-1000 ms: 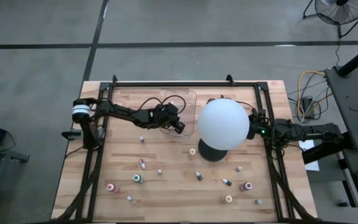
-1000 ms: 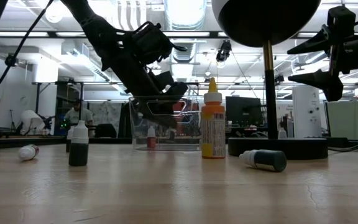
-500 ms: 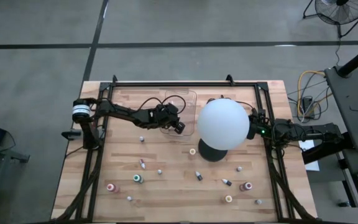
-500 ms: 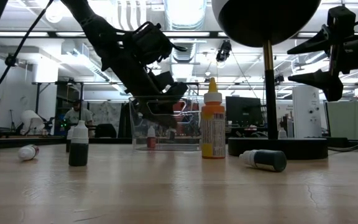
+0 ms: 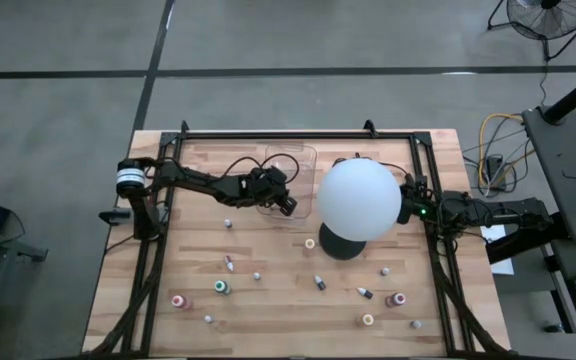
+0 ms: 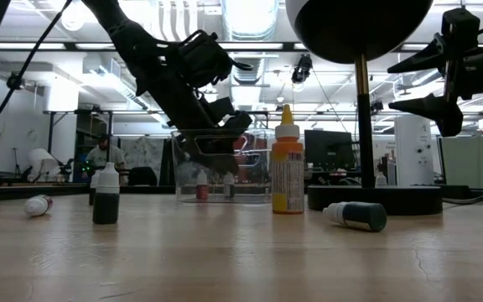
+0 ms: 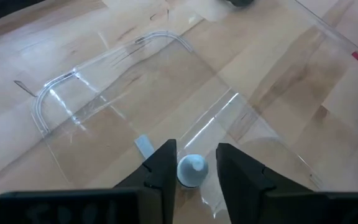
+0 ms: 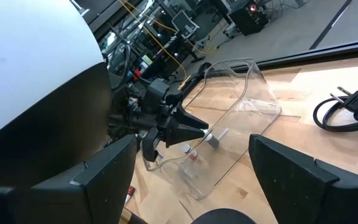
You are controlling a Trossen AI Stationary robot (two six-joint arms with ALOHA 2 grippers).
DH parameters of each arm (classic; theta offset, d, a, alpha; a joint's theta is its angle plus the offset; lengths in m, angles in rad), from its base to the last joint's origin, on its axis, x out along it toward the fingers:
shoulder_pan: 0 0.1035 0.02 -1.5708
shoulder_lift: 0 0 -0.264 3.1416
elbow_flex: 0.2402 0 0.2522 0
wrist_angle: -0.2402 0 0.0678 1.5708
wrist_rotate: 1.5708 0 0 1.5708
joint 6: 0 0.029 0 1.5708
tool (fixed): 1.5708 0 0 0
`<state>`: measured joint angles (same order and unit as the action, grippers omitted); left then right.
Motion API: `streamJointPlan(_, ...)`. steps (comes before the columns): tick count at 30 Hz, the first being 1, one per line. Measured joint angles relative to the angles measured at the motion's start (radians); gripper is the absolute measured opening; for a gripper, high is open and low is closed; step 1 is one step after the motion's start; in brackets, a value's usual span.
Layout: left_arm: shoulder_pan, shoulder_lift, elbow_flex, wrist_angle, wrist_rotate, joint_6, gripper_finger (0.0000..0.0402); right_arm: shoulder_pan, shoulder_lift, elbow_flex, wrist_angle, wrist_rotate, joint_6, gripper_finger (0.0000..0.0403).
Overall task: Pick & Place food coloring
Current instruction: Put the small purple food coloring bottle into the transparent bin
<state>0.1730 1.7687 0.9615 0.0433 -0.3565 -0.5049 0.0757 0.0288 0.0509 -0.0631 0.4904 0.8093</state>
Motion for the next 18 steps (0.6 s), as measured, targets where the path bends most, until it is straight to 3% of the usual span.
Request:
streamJointPlan(11, 0.002, -0.011, 0.034, -0.043, 0.005, 0.035, 0.0152, 0.0, 0.0, 0.0, 0.0, 0.0, 0.0, 0.0302)
streamJointPlan(18, 0.002, -0.063, 0.102, -0.069, 0.078, 0.063, 0.0185, 0.0, 0.0, 0.0, 0.0, 0.0, 0.0, 0.0302)
